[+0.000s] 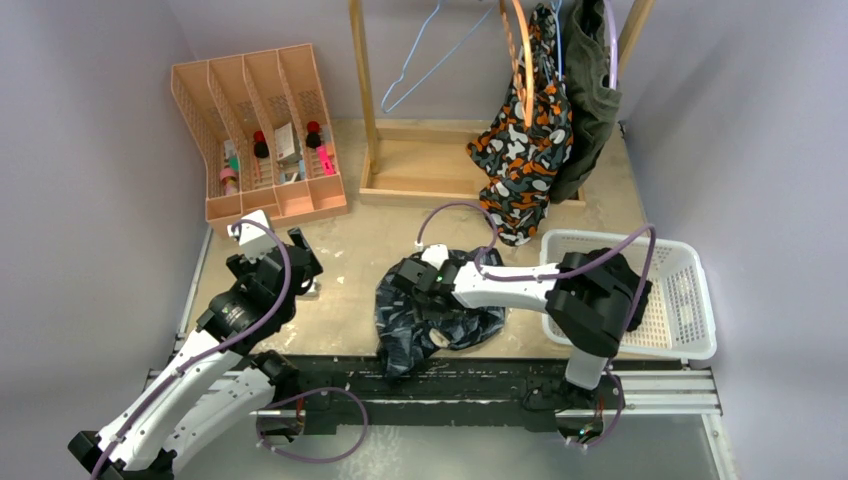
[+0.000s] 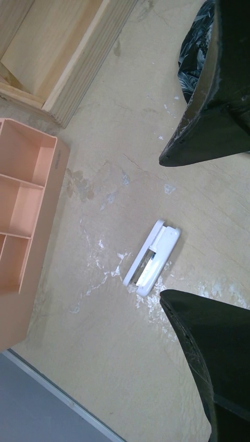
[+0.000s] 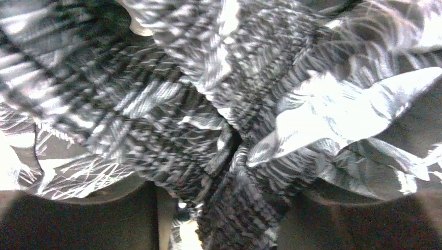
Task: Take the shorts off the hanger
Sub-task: Pick up the shorts at the center of the board.
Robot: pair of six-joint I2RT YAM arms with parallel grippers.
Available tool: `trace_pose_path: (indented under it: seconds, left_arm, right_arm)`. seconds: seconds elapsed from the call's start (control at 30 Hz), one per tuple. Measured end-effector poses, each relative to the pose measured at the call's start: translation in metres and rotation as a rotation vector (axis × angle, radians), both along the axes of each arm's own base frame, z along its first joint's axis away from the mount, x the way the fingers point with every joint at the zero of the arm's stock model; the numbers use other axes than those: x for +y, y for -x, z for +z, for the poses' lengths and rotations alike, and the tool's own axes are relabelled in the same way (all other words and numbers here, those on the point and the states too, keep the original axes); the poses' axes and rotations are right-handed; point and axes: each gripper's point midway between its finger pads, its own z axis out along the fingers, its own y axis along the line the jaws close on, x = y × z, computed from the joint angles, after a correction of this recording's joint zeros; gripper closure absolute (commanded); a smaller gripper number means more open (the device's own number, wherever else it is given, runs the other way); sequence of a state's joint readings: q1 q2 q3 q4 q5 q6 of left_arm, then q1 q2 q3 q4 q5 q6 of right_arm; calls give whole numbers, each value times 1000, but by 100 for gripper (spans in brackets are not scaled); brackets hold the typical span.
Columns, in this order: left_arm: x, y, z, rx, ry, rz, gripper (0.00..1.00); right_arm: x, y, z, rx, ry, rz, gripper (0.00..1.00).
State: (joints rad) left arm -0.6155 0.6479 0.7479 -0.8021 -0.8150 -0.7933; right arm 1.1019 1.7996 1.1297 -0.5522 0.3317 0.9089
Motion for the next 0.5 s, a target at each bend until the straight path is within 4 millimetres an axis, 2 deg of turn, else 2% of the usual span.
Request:
trace_pose_path:
  seconds: [0.07,0.13,0.17,0.37,0.43,0.5]
  left_arm:
    - [0,0,0,0,-1,0,12]
    - [0,0,0,0,-1,0,12]
    - [0,0,0,1,-1,1,12]
    - [0,0,0,2,-2,1,12]
    - [0,0,0,2,-1,0,12]
    - [0,0,0,2,-2,1,12]
  right_arm:
    - [-7,-1,1,-24,-7,-16,68]
    - [-12,-1,2,-36,-16,-29,92]
    - [-14,-2,3,-42,-19,-35,100]
    - [-8,-4,15,-63,-75,-47,100]
    - [-2,-4,32,-77,-129,-32,100]
    - [10,-5,62,-111,-232,-7,100]
